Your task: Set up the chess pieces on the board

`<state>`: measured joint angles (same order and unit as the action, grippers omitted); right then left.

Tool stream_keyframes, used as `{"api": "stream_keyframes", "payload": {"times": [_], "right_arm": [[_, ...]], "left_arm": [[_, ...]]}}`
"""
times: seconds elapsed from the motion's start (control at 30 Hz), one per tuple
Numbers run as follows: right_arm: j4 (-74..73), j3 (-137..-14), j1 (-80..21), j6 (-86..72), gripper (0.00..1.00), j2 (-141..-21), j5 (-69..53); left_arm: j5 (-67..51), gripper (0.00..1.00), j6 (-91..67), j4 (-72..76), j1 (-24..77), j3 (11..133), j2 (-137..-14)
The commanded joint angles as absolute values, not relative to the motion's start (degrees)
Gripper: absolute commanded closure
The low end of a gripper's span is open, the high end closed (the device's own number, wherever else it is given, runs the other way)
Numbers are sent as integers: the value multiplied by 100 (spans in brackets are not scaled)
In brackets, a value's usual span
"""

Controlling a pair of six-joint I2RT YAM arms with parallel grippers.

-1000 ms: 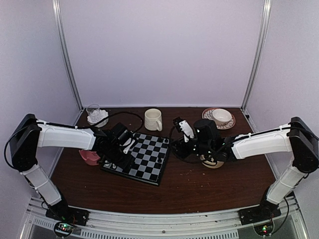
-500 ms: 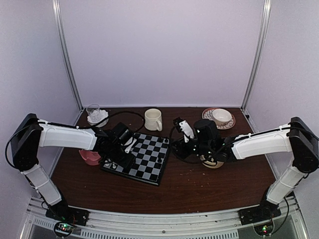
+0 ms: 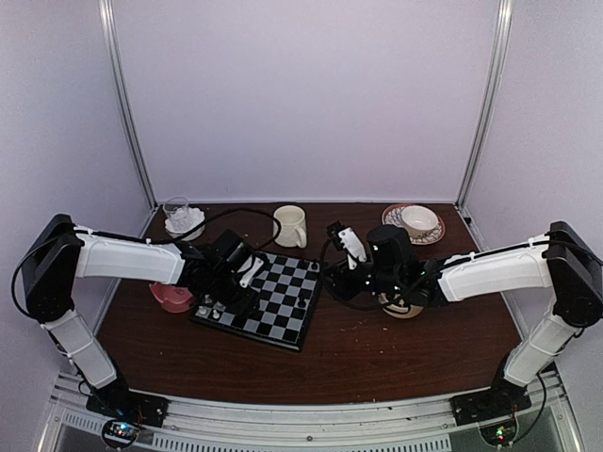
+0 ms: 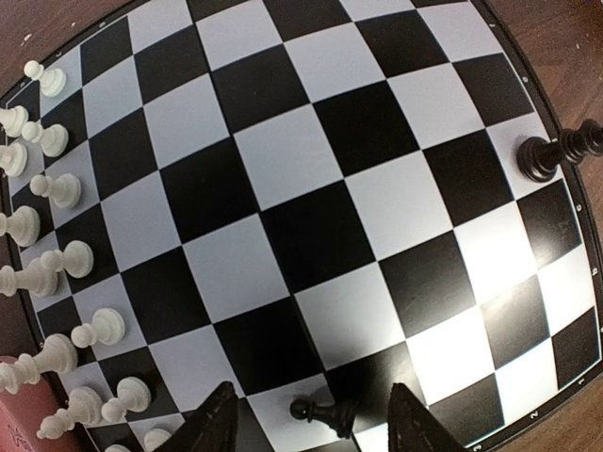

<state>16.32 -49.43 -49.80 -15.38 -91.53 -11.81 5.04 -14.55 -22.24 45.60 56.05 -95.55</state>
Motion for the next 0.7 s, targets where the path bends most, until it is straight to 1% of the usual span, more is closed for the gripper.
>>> {"api": "stream_keyframes", "payload": {"times": [0.0,0.13,0.33,0.67], "right_arm": [[1747,-4878,-5010,-1538,75,-8950,-1216],[1739,-4878,-5011,-1521,75,-8956,-1202],[1737,-4883,-5010,-1505,75,-8991,-1179],[1739,-4878,-5010,-1500,75,-8982,-1171]], "left_arm": [[249,45,-1365,-2127,4587,5768,-9708],[133,45,-1557,-2402,4603,5862,-9829],[471,44,-1823,-2756,4621,5878,-9751],[501,46,-2008,-3049,4622,5857,-9749]]}}
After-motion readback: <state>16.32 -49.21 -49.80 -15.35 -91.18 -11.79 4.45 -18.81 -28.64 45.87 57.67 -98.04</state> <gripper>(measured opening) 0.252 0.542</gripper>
